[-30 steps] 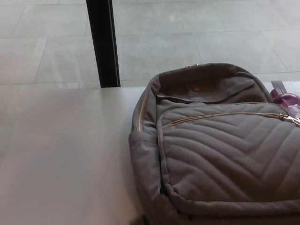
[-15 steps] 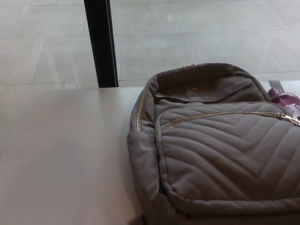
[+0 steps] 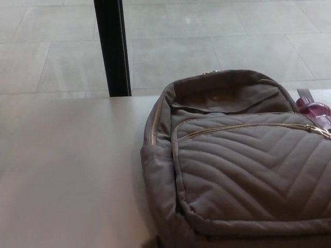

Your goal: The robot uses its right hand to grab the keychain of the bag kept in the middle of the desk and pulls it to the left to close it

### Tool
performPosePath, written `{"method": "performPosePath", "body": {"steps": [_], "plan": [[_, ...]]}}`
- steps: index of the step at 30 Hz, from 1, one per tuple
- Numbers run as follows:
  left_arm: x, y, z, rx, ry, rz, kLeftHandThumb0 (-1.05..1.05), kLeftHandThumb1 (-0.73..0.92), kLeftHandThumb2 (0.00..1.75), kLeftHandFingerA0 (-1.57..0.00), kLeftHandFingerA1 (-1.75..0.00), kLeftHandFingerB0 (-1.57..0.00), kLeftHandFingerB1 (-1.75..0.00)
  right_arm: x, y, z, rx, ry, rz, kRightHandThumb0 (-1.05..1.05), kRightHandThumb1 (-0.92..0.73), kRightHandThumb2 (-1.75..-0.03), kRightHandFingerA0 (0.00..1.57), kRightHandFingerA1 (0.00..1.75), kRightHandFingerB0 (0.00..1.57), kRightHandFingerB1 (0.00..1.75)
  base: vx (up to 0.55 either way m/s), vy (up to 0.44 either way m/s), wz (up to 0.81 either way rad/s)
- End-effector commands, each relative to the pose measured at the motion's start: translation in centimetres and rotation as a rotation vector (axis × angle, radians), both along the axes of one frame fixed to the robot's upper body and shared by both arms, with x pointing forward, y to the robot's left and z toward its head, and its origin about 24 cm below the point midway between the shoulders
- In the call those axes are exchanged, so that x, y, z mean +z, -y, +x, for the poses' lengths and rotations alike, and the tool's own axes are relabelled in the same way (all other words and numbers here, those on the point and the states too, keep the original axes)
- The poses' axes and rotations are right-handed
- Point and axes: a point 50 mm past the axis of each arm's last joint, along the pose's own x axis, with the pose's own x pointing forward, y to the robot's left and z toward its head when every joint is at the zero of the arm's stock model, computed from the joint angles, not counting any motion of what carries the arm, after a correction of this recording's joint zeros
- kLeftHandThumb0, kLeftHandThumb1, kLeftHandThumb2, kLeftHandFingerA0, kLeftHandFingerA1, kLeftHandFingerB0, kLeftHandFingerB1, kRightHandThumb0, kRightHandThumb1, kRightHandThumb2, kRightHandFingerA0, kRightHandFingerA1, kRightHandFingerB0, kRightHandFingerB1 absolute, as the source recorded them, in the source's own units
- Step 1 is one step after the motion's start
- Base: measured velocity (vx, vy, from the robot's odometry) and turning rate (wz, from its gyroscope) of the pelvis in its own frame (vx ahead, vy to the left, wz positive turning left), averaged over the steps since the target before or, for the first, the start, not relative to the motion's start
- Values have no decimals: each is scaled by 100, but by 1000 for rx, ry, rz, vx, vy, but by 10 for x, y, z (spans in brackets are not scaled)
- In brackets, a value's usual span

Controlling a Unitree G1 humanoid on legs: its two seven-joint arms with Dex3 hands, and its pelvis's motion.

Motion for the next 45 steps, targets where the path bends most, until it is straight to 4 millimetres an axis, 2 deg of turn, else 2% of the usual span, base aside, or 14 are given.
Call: {"method": "performPosePath", "body": {"steps": [1,9,14,17,18,21,23,24,32,35,36,37,38,45], "plan": [[1,0,-3,-75,-56,73,-105,69,81,-68,-137,-39,-143,2,-2,-2,63,-33,-116,-9,-61,-58,33,56,33,34,0,0,0],[-5,3,-11,-102,-99,80,-105,68,81,-71,-134,-45,-134,3,-6,-2,101,-46,-146,-7,-62,-66,34,57,35,39,0,0,0],[-8,3,-12,-106,-124,79,-105,66,89,-73,-132,-46,-135,-2,-2,1,67,-52,-136,-10,-61,-66,35,56,36,40,0,0,0],[-9,5,-13,-129,-137,96,-105,68,87,-71,-134,-46,-135,-5,4,0,62,-49,-170,-9,-62,-64,40,59,35,40,0,0,0],[-9,5,-13,-128,-139,101,-105,66,90,-74,-134,-53,-130,-7,6,0,53,-54,-176,-11,-63,-61,43,56,37,39,0,0,0],[-9,5,-12,-125,-142,106,-105,65,92,-73,-134,-47,-134,-12,11,0,38,-71,-203,-11,-64,-59,45,54,38,37,0,0,0],[-10,5,-11,-121,-147,103,-105,65,92,-75,-133,-53,-130,-14,11,0,41,-69,-218,-13,-63,-58,50,55,39,37,0,0,0],[-10,6,-11,-124,-152,107,-105,51,128,-81,-125,-59,-116,-16,11,0,49,-73,-212,-12,-64,-59,54,59,38,36,0,0,0],[-14,11,-12,-145,-169,85,-105,53,131,-83,-124,-59,-114,-26,-6,3,102,-61,-287,-17,-66,-59,74,61,38,35,0,0,0],[-16,12,-14,-134,-172,74,-105,55,131,-82,-124,-59,-114,-27,-16,6,116,-38,-275,-21,-66,-60,76,67,36,34,0,0,0],[-17,12,-15,-136,-170,73,-105,56,132,-80,-125,-60,-115,-28,-21,8,126,-20,-260,-20,-66,-60,77,75,35,35,0,0,0],[-17,12,-15,-137,-168,73,-105,56,132,-80,-125,-60,-115,-28,-23,9,130,-12,-254,-20,-66,-60,77,75,35,35,0,0,0],[-17,13,-16,-139,-163,68,-105,67,94,-74,-134,-54,-129,-28,-27,11,140,-4,-259,-22,-67,-60,77,83,35,35,0,0,0],[-18,12,-20,-114,-150,48,-105,70,86,-74,-135,-54,-131,-24,-34,14,149,17,-293,-22,-67,-60,79,82,33,35,0,0,0]]}}
